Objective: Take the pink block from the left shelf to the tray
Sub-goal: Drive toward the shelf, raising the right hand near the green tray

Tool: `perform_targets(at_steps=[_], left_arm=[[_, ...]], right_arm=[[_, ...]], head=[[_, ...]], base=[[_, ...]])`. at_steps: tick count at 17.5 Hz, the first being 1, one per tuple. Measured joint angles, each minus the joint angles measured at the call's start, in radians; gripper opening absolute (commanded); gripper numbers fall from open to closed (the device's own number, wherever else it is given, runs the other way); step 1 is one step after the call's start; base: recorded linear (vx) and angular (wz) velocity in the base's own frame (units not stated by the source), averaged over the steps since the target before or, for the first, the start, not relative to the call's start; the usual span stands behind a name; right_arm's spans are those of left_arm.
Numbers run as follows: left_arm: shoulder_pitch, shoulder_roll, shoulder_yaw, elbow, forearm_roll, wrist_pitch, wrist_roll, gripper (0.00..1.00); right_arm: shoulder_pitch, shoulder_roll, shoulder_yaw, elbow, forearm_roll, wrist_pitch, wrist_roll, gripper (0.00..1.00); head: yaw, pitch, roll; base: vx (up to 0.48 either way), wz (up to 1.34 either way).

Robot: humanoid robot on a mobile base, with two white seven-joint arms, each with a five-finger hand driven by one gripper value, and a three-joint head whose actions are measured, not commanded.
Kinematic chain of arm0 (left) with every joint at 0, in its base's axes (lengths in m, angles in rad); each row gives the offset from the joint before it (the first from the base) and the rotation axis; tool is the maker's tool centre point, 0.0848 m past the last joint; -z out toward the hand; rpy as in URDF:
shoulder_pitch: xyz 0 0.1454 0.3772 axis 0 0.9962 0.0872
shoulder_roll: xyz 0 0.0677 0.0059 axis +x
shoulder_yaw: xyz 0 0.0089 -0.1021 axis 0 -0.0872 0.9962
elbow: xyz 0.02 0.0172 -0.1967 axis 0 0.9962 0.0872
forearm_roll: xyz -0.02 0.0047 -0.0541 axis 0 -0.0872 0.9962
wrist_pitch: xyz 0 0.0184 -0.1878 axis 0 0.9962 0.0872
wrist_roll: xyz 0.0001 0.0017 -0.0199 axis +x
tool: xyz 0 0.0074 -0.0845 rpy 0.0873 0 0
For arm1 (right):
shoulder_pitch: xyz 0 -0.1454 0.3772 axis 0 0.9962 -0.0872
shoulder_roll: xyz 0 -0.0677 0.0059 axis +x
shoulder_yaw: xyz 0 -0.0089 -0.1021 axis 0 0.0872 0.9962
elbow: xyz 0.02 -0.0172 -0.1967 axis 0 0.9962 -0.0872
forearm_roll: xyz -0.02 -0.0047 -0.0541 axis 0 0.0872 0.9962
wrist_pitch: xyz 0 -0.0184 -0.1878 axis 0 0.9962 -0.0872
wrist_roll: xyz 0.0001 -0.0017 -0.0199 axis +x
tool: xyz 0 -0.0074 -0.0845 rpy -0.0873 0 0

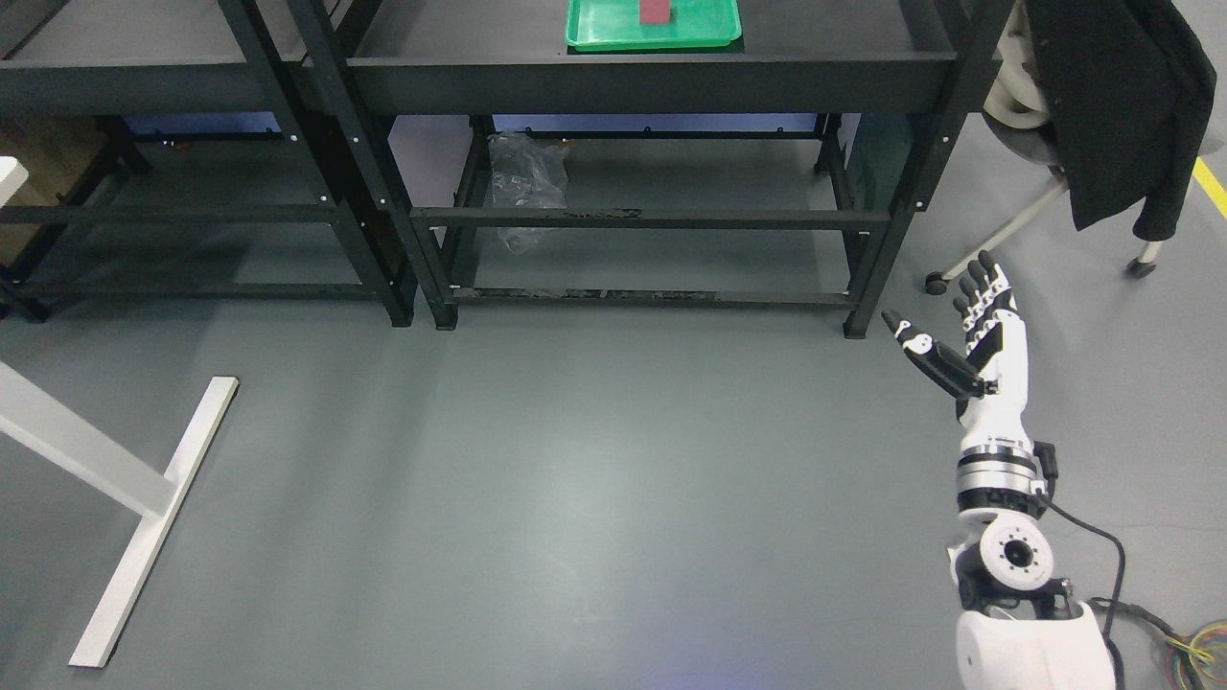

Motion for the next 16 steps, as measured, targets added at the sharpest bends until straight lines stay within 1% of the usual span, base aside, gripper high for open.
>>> perform_targets(at_steps=[2,4,10,13,16], left_arm=[[0.0,0.0,0.0,0.0,0.0,0.0,0.0,1.0],[0.0,0.0,0.0,0.0,0.0,0.0,0.0,1.0],[0.0,0.0,0.0,0.0,0.0,0.0,0.0,1.0],[0.0,0.0,0.0,0.0,0.0,0.0,0.0,1.0],[0.0,0.0,0.0,0.0,0.0,0.0,0.0,1.0]], right_arm=[[-0.005,-0.014,0.01,-0.009,0.055,0.046,-0.002,0.99],[-0.005,-0.025,0.017,-0.022,0.108,0.063,-0.008,1.0],[0.018,-0.052,0.028,-0.064,0.282,0.057,-0.023,0.99],[0.036,-0.068,0.045,-0.078,0.371,0.13,-0.045,0.99],[0.046,-0.076,0.064,-0.091,0.456,0.202,-0.11,0.99]], head=[[0.0,0.0,0.0],[0.0,0.0,0.0],[0.0,0.0,0.0],[0.0,0.0,0.0],[0.0,0.0,0.0]], base=[[0.257,-0.09],[0.244,-0.07],[0.218,0.13],[0.233,0.24],[0.23,0.24]])
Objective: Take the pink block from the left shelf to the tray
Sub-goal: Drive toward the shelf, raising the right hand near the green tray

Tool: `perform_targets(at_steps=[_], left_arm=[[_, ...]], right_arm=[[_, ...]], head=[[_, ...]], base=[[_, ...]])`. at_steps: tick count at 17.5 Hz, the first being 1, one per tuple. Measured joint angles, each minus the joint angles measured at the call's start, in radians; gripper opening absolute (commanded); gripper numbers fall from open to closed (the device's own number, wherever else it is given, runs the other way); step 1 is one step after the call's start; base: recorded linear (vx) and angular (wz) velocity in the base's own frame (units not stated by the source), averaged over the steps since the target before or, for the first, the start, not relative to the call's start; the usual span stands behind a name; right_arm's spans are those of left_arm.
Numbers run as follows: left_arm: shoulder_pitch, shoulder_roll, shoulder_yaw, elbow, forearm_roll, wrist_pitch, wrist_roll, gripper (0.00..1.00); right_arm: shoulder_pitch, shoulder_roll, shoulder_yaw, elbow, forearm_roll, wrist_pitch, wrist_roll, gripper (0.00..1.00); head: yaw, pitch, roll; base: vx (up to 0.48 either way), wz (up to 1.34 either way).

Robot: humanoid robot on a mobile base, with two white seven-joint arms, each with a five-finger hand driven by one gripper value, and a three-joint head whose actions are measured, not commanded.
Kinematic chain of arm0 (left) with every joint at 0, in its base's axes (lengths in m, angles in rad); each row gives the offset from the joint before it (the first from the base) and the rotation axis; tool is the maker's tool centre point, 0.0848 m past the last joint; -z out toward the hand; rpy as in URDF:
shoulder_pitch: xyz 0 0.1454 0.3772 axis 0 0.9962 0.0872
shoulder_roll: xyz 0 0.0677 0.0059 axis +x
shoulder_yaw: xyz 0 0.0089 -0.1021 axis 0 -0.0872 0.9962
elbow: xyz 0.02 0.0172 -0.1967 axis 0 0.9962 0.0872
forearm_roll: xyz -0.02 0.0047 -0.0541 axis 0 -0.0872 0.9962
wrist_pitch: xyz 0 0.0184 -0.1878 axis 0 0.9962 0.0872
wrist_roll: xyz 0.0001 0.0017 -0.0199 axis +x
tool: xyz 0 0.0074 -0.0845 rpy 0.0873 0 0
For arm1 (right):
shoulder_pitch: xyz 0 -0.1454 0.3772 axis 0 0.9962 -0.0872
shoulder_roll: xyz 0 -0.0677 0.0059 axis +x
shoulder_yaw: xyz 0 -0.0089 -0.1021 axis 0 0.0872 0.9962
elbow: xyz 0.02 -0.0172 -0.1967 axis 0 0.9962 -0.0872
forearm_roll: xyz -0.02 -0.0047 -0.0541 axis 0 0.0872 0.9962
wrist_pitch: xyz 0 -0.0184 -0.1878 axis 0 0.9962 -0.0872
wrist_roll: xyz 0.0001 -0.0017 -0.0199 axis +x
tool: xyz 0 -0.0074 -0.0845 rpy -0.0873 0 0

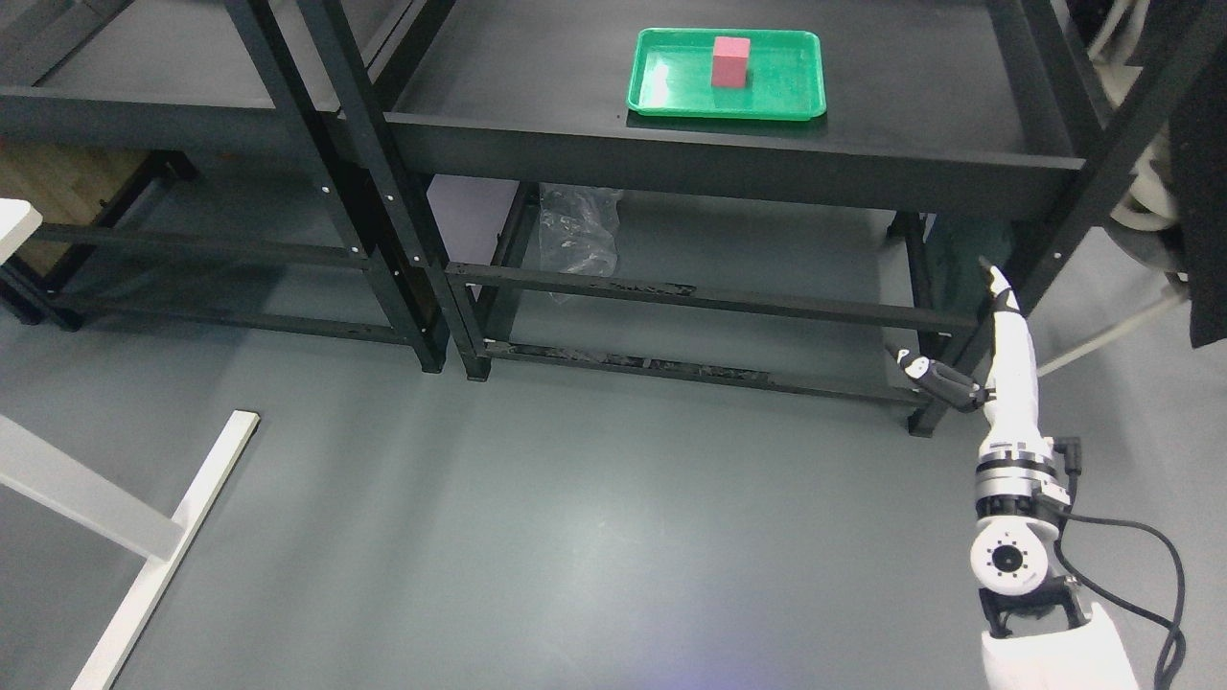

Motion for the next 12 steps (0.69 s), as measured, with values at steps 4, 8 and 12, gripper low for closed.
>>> perform_targets(at_steps=[4,8,12], left_arm=[[0.0,0.0,0.0,0.0,0.0,0.0,0.0,1.0],[0.0,0.0,0.0,0.0,0.0,0.0,0.0,1.0],[0.0,0.0,0.0,0.0,0.0,0.0,0.0,1.0]], right_arm=[[0.006,-0.003,0.018,-0.015,0.107,0.024,-0.041,0.99],[0.009,-0.005,0.027,-0.025,0.208,0.027,-0.077,0.99],[0.01,-0.006,0.035,-0.033,0.308,0.027,-0.176,0.99]], head=[[0.0,0.0,0.0],[0.0,0.0,0.0],[0.0,0.0,0.0]], base=[[0.221,0.23],[0.239,0.17],[0.247,0.1]])
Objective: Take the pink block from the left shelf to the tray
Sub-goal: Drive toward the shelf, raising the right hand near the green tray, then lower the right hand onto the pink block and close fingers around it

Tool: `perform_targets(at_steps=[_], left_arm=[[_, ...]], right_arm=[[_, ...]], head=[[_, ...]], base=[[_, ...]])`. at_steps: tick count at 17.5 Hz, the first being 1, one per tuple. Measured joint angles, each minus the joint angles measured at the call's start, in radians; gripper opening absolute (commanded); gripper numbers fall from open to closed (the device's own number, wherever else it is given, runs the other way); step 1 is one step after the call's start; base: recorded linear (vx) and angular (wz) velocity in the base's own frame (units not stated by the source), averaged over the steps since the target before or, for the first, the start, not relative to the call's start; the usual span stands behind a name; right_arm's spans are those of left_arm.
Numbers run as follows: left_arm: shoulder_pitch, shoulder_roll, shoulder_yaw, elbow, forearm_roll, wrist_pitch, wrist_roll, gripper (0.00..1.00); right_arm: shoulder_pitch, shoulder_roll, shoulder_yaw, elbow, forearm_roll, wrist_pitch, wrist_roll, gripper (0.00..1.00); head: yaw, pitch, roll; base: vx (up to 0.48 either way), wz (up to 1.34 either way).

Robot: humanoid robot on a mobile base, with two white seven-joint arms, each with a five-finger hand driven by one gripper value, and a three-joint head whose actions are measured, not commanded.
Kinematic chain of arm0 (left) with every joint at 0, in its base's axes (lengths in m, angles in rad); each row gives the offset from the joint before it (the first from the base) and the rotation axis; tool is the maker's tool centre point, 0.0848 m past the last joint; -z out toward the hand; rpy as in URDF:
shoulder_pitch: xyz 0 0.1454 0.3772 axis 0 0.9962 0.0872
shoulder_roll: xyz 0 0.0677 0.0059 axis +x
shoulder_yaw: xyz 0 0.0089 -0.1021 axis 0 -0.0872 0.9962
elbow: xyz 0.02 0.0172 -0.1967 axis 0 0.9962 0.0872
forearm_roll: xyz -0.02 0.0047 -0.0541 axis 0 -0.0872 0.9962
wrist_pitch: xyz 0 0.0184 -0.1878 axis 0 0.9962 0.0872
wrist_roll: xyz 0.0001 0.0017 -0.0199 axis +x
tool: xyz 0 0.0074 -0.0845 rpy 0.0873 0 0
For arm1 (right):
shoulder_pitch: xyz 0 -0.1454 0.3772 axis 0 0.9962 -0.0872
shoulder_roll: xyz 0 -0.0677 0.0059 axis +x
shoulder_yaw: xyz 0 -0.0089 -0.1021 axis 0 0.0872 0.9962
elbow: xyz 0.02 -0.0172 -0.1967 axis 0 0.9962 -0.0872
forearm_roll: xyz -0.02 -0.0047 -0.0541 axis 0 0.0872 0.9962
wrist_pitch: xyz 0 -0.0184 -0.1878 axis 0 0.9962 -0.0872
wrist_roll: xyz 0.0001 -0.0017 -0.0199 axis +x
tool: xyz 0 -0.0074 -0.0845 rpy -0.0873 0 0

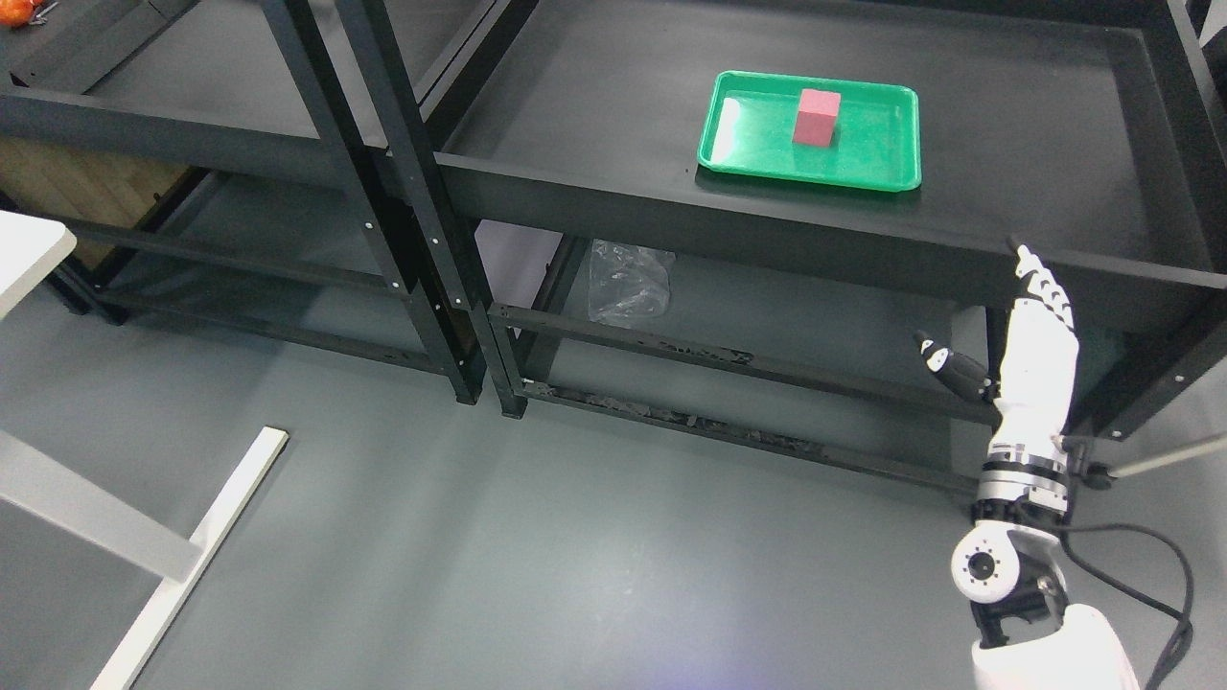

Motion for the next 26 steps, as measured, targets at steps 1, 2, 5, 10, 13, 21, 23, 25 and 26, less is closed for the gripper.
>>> perform_targets(at_steps=[1,2,5,10,13,21,23,25,26], left_arm=[[0.0,0.0,0.0,0.0,0.0,0.0,0.0,1.0],[0.0,0.0,0.0,0.0,0.0,0.0,0.0,1.0],[0.0,0.0,0.0,0.0,0.0,0.0,0.0,1.0],[0.0,0.0,0.0,0.0,0.0,0.0,0.0,1.0],[0.0,0.0,0.0,0.0,0.0,0.0,0.0,1.0],[0.0,0.0,0.0,0.0,0.0,0.0,0.0,1.0],[0.0,0.0,0.0,0.0,0.0,0.0,0.0,1.0],[0.0,0.0,0.0,0.0,0.0,0.0,0.0,1.0],[0.0,0.0,0.0,0.0,0.0,0.0,0.0,1.0]], right_arm=[[0.0,0.0,0.002,-0.001,0.028,0.0,-0.03,0.99],[0.0,0.0,0.004,-0.002,0.053,0.001,-0.054,0.99],[0.001,0.004,0.008,-0.006,0.132,-0.013,-0.124,0.99],[0.001,0.008,0.009,-0.01,0.269,-0.027,-0.164,0.99],[0.001,0.009,0.008,-0.011,0.316,-0.034,-0.17,0.99],[0.001,0.014,0.007,-0.013,0.339,-0.044,-0.158,0.99],[0.001,0.013,0.006,-0.014,0.324,-0.044,-0.121,0.99],[0.001,0.012,0.005,-0.014,0.306,-0.044,-0.072,0.99],[-0.004,0.011,0.004,-0.013,0.293,-0.044,-0.045,0.99]], head=[[0.0,0.0,0.0],[0.0,0.0,0.0],[0.0,0.0,0.0],[0.0,0.0,0.0],[0.0,0.0,0.0],[0.0,0.0,0.0],[0.0,0.0,0.0],[0.0,0.0,0.0],[0.0,0.0,0.0]], base=[[0.27,0.05],[0.27,0.05],[0.231,0.04],[0.249,0.01],[0.262,0.0],[0.258,-0.05],[0.236,-0.12],[0.224,-0.12],[0.219,-0.12]])
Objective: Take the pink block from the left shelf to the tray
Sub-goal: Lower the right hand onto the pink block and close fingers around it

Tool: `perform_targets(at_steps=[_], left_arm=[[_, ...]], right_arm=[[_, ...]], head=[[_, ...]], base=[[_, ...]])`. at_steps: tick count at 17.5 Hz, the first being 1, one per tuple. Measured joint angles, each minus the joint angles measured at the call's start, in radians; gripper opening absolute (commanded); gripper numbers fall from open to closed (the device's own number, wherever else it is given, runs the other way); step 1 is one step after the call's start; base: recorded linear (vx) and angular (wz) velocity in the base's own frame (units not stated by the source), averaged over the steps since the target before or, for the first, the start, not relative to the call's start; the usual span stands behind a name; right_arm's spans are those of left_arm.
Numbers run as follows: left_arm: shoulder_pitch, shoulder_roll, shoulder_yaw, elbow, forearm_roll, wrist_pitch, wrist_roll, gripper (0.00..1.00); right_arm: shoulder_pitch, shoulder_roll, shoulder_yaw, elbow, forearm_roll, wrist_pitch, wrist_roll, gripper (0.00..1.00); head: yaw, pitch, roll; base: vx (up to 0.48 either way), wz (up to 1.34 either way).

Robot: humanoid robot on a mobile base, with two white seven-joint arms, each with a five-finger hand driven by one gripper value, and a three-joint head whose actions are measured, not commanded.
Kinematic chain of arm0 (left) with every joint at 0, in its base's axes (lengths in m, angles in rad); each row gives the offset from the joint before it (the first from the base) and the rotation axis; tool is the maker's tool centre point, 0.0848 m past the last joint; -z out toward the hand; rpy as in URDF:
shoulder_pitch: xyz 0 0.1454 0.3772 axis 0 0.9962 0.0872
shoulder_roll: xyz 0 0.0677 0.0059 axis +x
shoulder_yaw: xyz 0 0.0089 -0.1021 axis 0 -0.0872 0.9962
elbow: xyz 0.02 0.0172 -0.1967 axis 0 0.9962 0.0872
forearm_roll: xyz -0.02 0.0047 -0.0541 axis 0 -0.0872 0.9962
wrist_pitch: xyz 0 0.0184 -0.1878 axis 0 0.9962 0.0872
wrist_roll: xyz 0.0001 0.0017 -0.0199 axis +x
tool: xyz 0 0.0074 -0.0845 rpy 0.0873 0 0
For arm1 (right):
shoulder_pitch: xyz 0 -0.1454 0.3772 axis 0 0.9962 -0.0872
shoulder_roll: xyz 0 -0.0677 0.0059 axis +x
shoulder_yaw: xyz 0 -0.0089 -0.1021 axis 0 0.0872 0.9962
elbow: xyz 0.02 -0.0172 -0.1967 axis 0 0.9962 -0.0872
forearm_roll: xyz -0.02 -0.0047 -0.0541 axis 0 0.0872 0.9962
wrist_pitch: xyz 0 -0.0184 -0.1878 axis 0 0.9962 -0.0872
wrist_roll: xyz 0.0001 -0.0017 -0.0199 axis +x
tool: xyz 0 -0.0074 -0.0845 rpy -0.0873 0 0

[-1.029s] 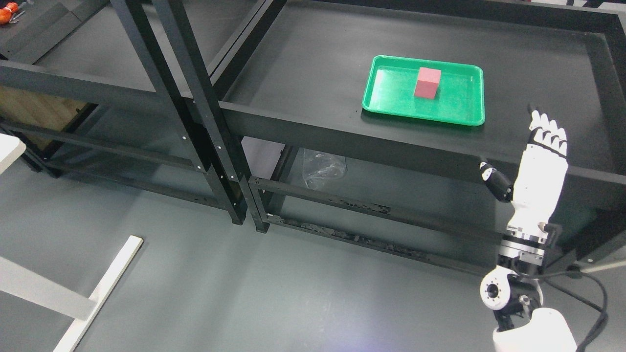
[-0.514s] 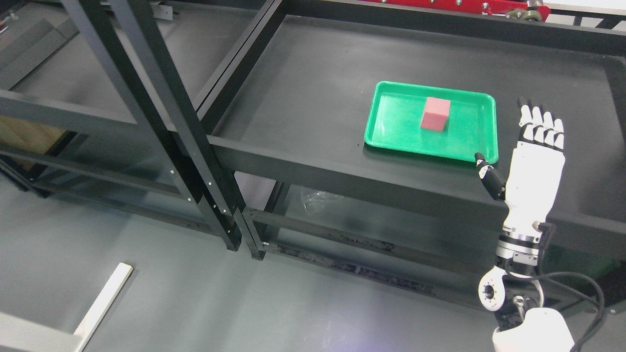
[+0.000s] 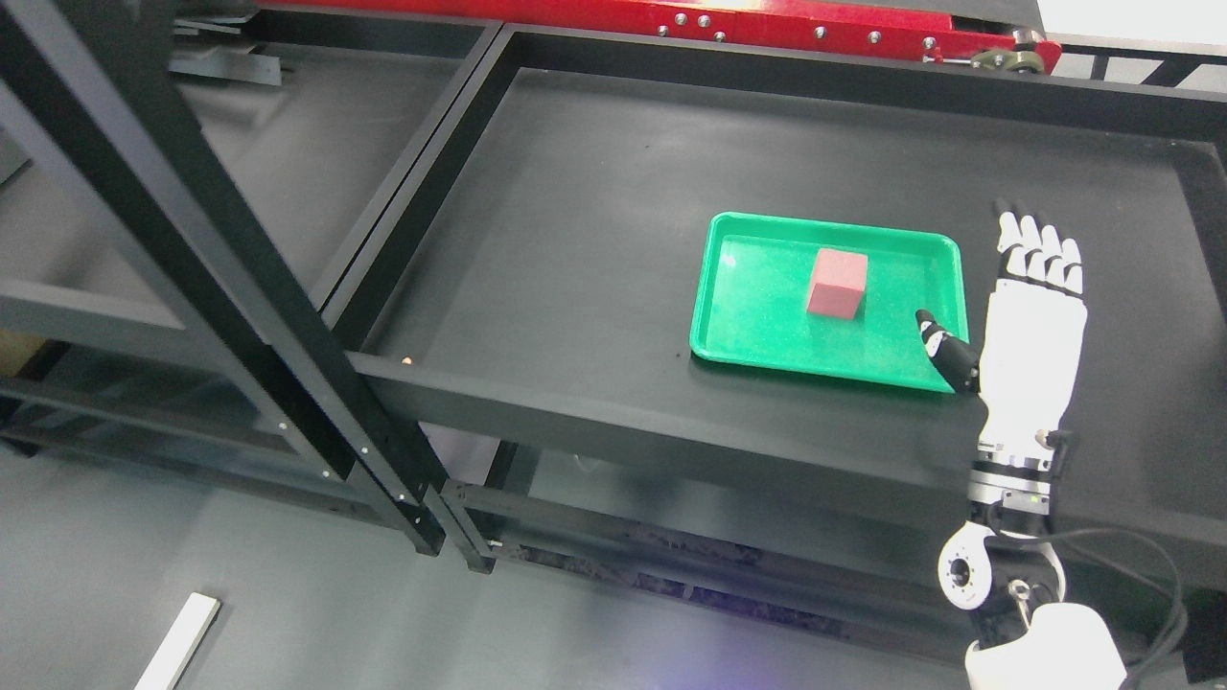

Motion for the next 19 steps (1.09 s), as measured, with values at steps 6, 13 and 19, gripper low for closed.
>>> perform_targets(at_steps=[6,13,19], left_arm=[[0.0,0.0,0.0,0.0,0.0,0.0,0.0,1.0],[0.0,0.0,0.0,0.0,0.0,0.0,0.0,1.0],[0.0,0.0,0.0,0.0,0.0,0.0,0.0,1.0]], right_arm=[[-0.022,-0.019,-0.011,0.003,-0.075,0.0,0.181,0.99],[-0.002,-0.039,-0.02,0.005,-0.158,-0.004,0.368,0.99],[0.003,-0.057,-0.02,0.013,-0.202,-0.049,0.523,0.99]], head=[[0.0,0.0,0.0],[0.0,0.0,0.0],[0.0,0.0,0.0]], base=[[0.19,-0.06],[0.126,0.01],[0.075,0.04]])
